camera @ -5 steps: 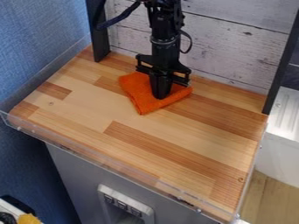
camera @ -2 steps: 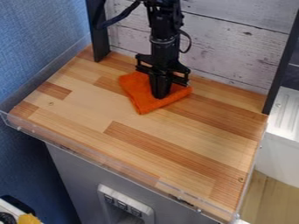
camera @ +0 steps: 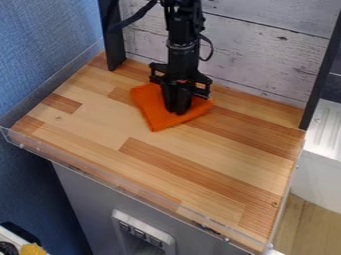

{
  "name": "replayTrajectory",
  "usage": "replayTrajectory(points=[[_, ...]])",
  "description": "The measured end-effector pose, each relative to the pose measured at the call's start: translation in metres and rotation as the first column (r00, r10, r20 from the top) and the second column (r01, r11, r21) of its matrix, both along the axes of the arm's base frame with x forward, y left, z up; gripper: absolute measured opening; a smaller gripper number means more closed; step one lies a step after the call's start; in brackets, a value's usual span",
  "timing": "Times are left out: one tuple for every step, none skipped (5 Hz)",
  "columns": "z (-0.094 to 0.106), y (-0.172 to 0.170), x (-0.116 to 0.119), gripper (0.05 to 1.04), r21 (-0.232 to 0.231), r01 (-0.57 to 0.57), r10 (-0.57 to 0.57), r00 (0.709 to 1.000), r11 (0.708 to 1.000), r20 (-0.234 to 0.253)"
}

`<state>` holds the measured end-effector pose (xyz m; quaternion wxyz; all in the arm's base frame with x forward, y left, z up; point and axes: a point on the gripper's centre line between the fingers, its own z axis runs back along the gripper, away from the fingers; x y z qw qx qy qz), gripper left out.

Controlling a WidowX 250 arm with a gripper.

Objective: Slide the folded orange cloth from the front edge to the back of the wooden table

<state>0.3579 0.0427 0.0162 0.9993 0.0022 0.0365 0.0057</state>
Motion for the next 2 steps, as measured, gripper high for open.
replayTrajectory(points=[[0.016, -0.020, -0.004, 0.749, 0.001, -0.017, 0.017, 1.000, 1.000, 0.027], [0.031, -0.056, -0.012, 0.982, 0.000, -0.012, 0.012, 0.999, 1.000, 0.042]])
